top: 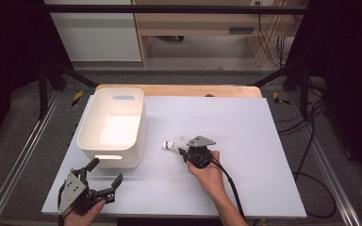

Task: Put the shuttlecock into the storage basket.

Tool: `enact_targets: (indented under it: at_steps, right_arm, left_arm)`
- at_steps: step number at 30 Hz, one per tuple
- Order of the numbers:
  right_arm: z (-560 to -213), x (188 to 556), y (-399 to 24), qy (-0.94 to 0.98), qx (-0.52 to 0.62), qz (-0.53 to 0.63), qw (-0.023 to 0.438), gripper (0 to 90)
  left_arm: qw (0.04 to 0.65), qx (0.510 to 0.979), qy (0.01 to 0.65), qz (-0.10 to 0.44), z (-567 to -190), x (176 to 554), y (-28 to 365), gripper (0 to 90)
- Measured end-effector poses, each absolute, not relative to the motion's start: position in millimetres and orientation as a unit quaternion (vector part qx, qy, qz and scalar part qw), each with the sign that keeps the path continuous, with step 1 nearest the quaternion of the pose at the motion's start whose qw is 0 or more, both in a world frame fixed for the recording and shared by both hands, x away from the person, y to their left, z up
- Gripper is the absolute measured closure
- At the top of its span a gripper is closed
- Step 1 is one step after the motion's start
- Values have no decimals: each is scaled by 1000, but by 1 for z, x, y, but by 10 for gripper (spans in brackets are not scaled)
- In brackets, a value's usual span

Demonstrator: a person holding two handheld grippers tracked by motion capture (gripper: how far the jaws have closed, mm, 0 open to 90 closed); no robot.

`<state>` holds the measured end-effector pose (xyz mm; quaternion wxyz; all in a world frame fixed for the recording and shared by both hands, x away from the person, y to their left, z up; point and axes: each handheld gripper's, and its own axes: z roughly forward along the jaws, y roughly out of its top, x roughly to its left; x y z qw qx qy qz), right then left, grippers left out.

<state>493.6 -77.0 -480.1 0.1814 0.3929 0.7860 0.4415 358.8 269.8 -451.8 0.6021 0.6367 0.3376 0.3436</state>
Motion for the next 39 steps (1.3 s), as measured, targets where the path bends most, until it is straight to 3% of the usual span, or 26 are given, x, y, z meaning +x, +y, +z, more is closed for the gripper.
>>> enact_targets:
  at_steps: [39]
  right_arm:
    - [-474,494,-88,795,378,445,163,885]
  left_arm:
    - [601,636,342,342,-453,360,271,39]
